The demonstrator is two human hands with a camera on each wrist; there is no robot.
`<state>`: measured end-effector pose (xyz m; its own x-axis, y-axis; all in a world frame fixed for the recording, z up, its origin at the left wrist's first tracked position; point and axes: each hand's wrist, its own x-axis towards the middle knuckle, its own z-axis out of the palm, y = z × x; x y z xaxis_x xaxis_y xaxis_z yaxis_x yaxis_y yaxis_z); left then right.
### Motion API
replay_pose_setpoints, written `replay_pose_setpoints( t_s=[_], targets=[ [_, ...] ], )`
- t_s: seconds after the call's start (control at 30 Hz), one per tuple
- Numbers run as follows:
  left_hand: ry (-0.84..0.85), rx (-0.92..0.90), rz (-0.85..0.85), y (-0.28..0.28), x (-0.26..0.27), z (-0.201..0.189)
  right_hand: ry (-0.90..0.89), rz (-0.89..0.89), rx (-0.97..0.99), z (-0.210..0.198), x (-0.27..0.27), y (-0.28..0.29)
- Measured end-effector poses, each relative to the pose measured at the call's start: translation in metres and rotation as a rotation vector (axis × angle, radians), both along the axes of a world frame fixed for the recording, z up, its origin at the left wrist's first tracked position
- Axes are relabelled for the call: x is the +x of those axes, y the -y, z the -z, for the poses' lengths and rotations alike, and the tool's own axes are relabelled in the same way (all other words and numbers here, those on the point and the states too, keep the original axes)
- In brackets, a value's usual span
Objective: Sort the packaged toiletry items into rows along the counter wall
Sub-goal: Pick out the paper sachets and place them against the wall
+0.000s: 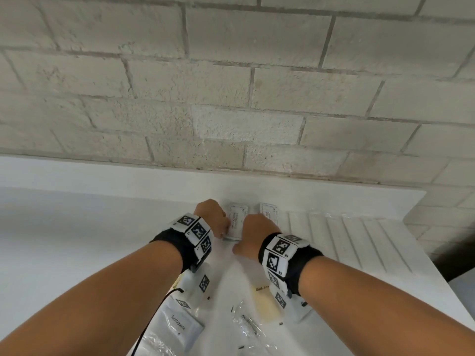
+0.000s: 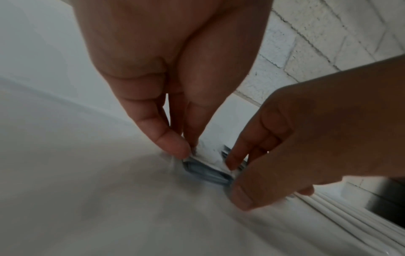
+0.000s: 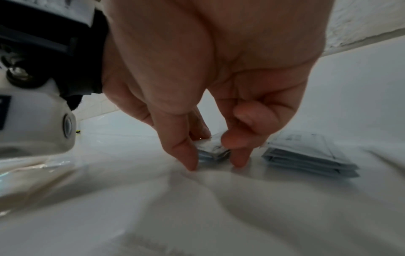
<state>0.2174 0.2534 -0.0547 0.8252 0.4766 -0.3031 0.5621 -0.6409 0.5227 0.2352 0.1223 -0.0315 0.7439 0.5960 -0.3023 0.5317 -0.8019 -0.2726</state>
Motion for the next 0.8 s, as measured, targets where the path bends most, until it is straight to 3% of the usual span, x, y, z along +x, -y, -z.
replay_pose_setpoints(
  t_s=[0.4, 0.57, 0.8],
  targets=[
    [0.042, -0.085, 0.106, -0.006, 0.01, 0.002, -0.035, 0.037, 0.047, 0.004, 0.01, -0.012],
    [0.019, -0.031, 0.13, -0.004, 0.013, 0.002, -0.045, 0.054, 0.061, 0.006, 0.013, -0.011],
    [0.022, -0.159, 0.11, -0.007, 0.013, 0.004, -0.047, 0.041, 0.056, 0.006, 0.016, -0.012]
  ],
)
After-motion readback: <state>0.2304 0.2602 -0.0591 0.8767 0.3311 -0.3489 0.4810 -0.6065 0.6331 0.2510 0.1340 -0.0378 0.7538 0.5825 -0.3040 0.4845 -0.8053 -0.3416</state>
